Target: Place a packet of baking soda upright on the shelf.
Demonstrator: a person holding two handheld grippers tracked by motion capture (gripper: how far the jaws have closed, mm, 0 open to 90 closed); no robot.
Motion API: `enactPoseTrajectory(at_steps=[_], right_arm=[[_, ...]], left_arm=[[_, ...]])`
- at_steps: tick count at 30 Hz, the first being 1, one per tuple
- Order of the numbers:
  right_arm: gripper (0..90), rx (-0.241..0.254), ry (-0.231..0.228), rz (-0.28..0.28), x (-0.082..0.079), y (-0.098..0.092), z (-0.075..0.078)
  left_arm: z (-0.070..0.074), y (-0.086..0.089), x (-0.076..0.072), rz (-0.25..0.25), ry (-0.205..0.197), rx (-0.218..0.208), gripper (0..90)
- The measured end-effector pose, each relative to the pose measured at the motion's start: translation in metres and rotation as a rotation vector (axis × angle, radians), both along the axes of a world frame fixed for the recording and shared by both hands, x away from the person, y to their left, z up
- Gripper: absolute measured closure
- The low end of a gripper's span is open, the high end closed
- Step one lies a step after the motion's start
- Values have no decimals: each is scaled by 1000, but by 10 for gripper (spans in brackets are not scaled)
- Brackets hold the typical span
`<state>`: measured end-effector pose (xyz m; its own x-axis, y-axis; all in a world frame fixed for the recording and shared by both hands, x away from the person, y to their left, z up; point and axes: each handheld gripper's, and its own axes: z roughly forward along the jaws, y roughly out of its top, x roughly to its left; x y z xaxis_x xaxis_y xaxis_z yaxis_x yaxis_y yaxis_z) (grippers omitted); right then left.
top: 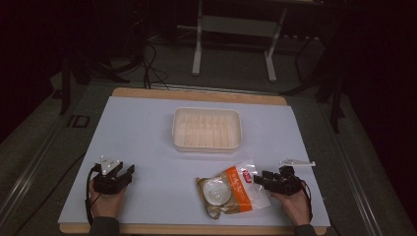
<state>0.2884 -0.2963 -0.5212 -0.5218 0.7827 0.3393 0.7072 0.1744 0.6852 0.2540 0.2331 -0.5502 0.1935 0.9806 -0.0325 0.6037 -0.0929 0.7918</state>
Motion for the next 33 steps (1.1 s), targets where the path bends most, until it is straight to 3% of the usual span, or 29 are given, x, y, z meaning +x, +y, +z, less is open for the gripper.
enactPoseTrajectory(at_steps=[4, 12, 14, 17, 21, 24, 26, 28, 33], right_arm=[[471, -11, 18, 18, 0, 4, -4], [535, 18, 61, 69, 1, 7, -9], [531, 24, 64, 56, 2, 6, -10], [519, 58, 85, 49, 3, 2, -12], [578, 98, 121, 91, 4, 2, -13], [622, 95, 116, 99, 3, 3, -10], [632, 112, 114, 103, 3, 2, -9], [654, 169, 114, 117, 2, -1, -6], [672, 194, 104, 147, 1, 1, -2]], left_arm=[[0, 0, 0, 2, -2, -3, 530], [0, 0, 0, 0, -2, -3, 526], [0, 0, 0, 0, -3, -2, 526], [0, 0, 0, 0, -3, -3, 526], [0, 0, 0, 0, -4, -3, 526], [0, 0, 0, 0, -4, -3, 526], [0, 0, 0, 0, -5, -3, 526], [0, 0, 0, 0, -5, -2, 526], [0, 0, 0, -1, -5, -1, 525]])
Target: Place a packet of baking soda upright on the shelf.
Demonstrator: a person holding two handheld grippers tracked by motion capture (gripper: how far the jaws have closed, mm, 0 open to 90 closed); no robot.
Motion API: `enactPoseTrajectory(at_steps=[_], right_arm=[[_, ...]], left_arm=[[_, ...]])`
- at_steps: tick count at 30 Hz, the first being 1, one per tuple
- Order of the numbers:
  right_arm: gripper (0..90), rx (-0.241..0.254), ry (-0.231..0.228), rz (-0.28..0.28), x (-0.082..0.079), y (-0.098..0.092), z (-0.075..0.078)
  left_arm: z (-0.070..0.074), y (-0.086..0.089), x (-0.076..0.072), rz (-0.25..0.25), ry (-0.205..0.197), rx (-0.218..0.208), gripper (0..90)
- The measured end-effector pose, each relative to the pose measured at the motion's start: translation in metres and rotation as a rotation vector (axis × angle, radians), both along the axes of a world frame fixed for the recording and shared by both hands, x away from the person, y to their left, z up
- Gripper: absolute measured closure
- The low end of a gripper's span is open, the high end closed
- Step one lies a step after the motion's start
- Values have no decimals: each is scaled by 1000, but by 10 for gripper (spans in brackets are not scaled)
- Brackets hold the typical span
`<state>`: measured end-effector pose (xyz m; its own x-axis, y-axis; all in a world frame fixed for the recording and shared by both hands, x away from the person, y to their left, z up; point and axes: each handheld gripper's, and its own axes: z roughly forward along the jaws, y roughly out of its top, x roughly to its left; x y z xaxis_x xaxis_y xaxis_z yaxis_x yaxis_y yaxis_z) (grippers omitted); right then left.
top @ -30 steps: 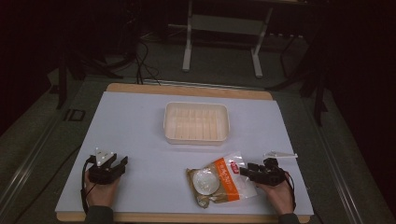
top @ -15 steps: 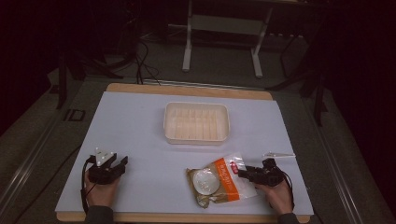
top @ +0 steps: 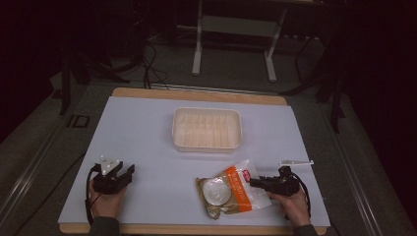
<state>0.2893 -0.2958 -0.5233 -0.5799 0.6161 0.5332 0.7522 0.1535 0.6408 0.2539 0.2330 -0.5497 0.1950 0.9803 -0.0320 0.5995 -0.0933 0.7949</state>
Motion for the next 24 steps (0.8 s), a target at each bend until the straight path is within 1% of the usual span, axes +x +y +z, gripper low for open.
enactPoseTrajectory(at_steps=[1, 2, 4, 5, 7, 10, 11, 15, 21, 24], right_arm=[[672, -33, -2, 3, 0, 2, -1], [682, -51, -1, 2, 1, 4, -2], [724, -47, 9, 7, 1, 5, -5], [748, -58, 6, 6, 1, 6, -4], [803, -69, 0, 2, 1, 7, -2], [876, -67, -1, 0, 0, 8, 1], [892, -68, 5, -2, 0, 8, 2], [898, -73, 9, -8, 0, 10, 5], [900, -85, 1, -2, 1, 13, 10], [900, -89, -8, 7, 2, 16, 16]], left_arm=[[0, 0, 0, 0, 0, 1, 524], [0, 0, 0, 0, -1, 0, 524], [0, 0, 0, 0, -1, -1, 524], [0, 0, 0, 0, 0, 0, 523], [0, 0, 0, 0, 0, 1, 523], [0, 0, 0, -1, 0, 2, 523], [0, 0, 0, -1, -1, 2, 524], [0, 0, 0, -1, -1, 2, 523], [0, -1, 0, 0, -2, 3, 523], [0, -1, 0, -6, -1, 10, 523]])
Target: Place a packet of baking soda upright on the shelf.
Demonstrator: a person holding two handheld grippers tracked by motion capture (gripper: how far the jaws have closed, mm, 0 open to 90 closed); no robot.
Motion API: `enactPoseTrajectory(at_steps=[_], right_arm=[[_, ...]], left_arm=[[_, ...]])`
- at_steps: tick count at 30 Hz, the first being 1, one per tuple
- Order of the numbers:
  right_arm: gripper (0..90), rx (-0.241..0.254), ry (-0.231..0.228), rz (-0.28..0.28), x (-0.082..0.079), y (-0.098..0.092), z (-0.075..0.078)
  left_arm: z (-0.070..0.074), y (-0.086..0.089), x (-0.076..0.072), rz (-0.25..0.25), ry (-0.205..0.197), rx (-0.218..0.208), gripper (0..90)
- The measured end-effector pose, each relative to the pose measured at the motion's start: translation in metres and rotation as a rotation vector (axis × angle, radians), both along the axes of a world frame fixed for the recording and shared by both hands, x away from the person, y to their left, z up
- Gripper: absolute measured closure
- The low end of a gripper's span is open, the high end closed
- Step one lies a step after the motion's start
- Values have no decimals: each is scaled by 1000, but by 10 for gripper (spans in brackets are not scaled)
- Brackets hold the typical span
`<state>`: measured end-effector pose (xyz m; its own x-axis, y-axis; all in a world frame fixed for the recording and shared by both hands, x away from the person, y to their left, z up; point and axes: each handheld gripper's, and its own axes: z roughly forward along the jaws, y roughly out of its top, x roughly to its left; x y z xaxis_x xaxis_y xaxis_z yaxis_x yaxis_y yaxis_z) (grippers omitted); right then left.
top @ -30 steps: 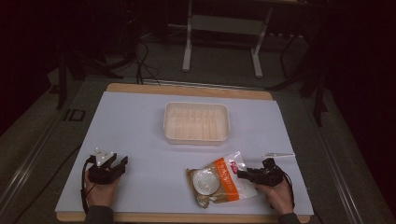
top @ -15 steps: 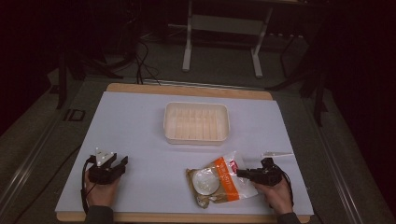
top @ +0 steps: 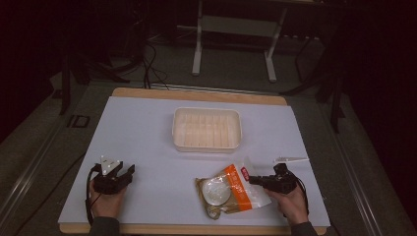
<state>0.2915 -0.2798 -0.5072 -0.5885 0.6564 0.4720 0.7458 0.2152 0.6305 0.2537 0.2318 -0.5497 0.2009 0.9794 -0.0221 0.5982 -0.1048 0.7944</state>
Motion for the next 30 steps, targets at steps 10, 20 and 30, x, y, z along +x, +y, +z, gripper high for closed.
enactPoseTrajectory(at_steps=[10, 20, 30], right_arm=[[900, -21, -35, 41, 7, 12, 19], [900, -85, -82, 112, 18, 32, 43], [900, -146, -131, 196, 24, 49, 64]], left_arm=[[0, -2, 0, 0, -2, 10, 521], [0, -2, 0, -3, -3, 7, 521], [0, -3, 0, -8, -6, 7, 520]])
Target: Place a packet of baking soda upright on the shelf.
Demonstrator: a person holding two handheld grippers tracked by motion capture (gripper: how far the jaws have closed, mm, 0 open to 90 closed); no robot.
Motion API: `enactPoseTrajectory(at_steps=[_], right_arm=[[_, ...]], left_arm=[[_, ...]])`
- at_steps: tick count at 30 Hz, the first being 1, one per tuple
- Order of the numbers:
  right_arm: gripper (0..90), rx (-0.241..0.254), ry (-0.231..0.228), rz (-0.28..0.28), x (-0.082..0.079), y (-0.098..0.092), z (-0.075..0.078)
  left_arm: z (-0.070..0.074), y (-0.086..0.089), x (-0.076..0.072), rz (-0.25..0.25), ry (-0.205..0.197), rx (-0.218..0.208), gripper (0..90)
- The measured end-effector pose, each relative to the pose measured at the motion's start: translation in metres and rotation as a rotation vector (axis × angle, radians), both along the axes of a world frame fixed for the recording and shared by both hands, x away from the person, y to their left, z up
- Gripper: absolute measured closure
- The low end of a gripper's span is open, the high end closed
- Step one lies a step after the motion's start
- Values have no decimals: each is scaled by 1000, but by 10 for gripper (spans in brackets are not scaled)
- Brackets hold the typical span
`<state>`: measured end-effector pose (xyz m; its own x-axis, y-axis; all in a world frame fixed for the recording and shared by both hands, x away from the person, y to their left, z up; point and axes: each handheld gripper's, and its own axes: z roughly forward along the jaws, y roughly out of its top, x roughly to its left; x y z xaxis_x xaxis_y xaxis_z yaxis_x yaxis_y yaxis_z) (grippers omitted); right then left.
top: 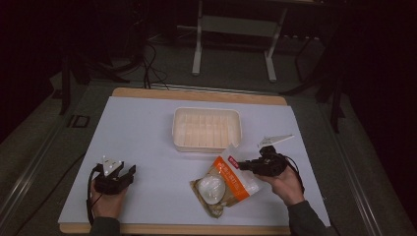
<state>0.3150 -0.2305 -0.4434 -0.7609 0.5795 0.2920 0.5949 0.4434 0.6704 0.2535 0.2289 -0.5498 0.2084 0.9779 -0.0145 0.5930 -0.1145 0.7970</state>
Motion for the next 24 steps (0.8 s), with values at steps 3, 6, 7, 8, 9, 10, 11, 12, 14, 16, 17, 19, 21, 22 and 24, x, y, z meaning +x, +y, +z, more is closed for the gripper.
enactPoseTrajectory(at_steps=[3, 6, 7, 8, 9, 10, 11, 12, 14, 16, 17, 19, 21, 22, 24], right_arm=[[900, -26, -21, 31, 1, 9, 9], [900, -36, -30, 44, 2, 13, 14], [900, -38, -35, 54, 3, 17, 17], [900, -37, -36, 62, 3, 19, 19], [900, -36, -37, 71, 3, 21, 21], [900, -36, -38, 77, 3, 23, 23], [900, -38, -43, 82, 3, 25, 25], [900, -41, -45, 89, 3, 28, 28], [900, -41, -52, 102, 2, 31, 31], [900, -47, -59, 110, 2, 35, 35], [900, -50, -64, 113, 1, 37, 36], [900, -52, -72, 118, 1, 40, 40], [900, -55, -80, 125, 1, 43, 44], [900, -57, -86, 128, 0, 45, 45], [900, -61, -89, 131, 0, 47, 48]], left_arm=[[0, 0, 0, 0, 0, -1, 520], [0, 0, 0, 0, -1, -2, 520], [0, 0, 0, 0, 0, -3, 519], [0, 1, 0, -2, 0, 0, 519], [0, 0, 0, -1, -1, -1, 519], [0, 0, 0, 0, -2, -2, 519], [0, 0, 0, -1, -1, -1, 519], [0, 0, 0, -1, -1, -1, 519], [0, 0, 0, -2, -1, -1, 519], [0, 0, 0, -2, 0, -1, 519], [0, 0, 0, -1, 2, -3, 518], [0, 0, 0, -1, 0, -3, 518], [0, 0, 0, -1, 0, -3, 518], [0, 0, 0, -1, 0, -3, 518], [0, 0, 0, -1, -1, -2, 517]])
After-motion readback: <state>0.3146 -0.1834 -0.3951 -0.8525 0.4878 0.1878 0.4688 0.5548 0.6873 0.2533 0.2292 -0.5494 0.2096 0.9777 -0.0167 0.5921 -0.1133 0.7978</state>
